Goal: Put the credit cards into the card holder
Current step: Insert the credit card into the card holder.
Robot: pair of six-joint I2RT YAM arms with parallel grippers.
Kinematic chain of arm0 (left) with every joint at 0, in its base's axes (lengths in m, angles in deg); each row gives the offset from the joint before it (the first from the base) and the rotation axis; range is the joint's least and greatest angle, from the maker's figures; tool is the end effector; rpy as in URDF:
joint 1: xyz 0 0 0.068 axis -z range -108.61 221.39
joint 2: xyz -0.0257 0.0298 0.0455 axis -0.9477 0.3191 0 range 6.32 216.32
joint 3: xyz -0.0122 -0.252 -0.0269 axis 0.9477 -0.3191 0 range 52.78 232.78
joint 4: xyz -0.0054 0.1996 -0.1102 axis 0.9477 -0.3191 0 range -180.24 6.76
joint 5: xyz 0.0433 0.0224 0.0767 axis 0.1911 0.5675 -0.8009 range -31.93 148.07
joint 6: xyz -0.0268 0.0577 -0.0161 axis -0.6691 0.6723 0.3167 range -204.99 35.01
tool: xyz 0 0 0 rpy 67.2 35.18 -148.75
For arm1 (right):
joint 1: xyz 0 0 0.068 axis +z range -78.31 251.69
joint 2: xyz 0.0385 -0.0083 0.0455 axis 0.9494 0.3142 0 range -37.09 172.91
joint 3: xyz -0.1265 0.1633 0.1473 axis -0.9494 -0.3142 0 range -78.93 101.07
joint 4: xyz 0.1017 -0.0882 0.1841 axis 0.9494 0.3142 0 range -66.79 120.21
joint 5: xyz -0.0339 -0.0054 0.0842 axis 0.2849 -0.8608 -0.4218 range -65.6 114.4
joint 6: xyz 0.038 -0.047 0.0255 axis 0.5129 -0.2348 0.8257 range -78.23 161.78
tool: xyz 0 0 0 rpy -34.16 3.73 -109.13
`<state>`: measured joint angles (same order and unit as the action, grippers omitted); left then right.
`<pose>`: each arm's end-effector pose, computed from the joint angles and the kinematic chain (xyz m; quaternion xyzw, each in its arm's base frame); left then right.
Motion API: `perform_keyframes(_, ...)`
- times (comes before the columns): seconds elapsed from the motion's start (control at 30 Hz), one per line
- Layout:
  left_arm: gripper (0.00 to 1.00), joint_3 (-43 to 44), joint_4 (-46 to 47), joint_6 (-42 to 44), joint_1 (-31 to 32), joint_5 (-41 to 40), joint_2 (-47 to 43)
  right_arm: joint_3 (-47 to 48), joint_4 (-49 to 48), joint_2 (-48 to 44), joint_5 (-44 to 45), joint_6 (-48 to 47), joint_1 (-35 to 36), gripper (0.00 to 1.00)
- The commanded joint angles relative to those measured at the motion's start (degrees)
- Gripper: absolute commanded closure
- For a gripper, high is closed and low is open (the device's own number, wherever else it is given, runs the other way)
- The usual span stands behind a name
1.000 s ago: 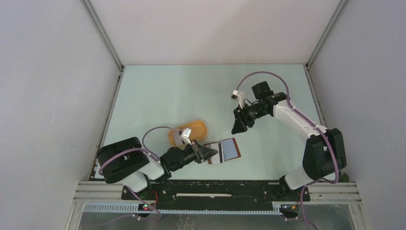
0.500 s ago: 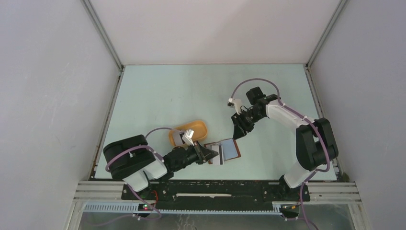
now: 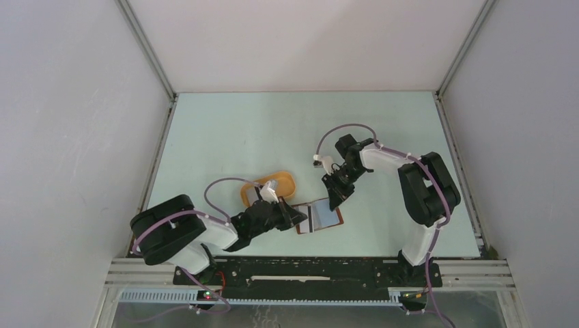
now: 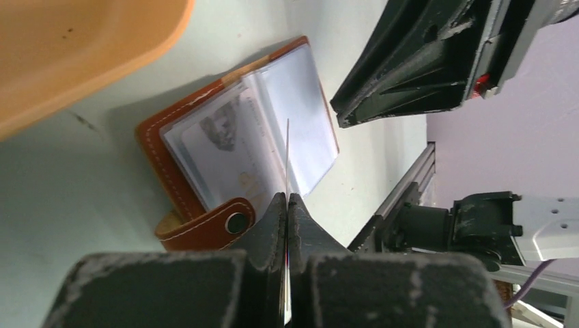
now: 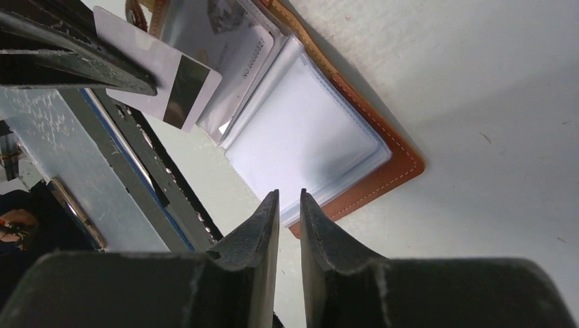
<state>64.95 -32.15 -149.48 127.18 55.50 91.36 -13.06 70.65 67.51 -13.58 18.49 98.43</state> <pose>0.1336 -0.1925 0.1281 -0.0753 0.8244 -0.4770 0.2952 0.2445 0.1588 0.1514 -0.4094 0.8518 0.3260 0.0218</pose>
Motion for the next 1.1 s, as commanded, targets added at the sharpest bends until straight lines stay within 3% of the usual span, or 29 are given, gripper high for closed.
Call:
perform_keyframes(0.0,1.00,3.5,-5.5,1.5,-0.9,2.1,-1.6,2.4,0.3,1.1,2.6,1.3,1.0,0.76)
perform_keyframes(0.2,1.00,5.2,-5.3,0.6,-1.9,4.9,0.1,2.8,0.5,3.2,3.7,2.1,1.0,0.79)
perform_keyframes(0.5,1.00,4.9,2.9,-4.0,-4.2,9.6,6.2,2.8,0.5,3.7,4.1,2.5,1.0,0.81)
perform_keyframes(1.07,1.00,6.0,3.8,-5.7,-5.4,9.8,12.3,3.2,0.9,5.6,5.0,2.8,1.9,0.83)
